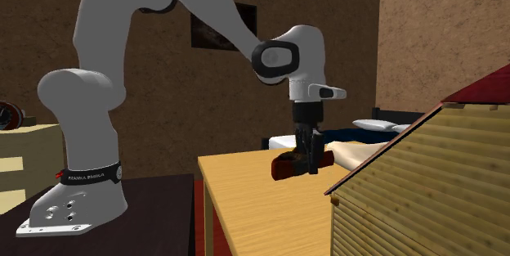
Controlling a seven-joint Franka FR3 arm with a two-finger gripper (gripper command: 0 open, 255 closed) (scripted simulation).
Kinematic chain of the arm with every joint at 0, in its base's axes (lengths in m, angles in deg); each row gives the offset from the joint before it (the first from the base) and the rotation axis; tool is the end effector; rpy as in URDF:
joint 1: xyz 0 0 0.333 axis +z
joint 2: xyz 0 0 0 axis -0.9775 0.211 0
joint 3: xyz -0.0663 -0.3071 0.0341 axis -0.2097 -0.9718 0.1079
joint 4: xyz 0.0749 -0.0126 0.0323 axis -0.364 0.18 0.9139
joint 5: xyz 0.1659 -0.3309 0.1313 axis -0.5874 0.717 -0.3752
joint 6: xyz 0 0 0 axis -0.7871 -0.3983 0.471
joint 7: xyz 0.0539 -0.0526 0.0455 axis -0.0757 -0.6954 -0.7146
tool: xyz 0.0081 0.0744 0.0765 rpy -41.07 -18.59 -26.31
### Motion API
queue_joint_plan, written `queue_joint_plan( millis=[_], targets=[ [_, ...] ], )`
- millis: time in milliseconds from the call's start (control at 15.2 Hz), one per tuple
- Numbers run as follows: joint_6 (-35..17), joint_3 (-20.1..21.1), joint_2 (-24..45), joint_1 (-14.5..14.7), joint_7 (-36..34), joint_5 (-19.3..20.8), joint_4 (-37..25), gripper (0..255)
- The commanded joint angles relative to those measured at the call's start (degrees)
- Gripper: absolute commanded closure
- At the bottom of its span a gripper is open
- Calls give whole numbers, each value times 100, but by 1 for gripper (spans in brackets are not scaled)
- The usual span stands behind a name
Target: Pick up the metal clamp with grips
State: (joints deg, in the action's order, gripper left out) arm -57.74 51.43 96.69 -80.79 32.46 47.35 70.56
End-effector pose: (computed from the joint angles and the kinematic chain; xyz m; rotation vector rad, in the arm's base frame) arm 0.5415 -0.1770 0.3060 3.0971 -0.2113 0.0396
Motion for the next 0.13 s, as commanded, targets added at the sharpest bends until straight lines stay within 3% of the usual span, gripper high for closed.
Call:
queue_joint_plan(
  millis=[0, 66],
  targets=[
    [77, -12, -58, -2, 0, 21, -21, 255],
    [77, -12, -57, -2, 0, 20, -22, 255]
  ],
)
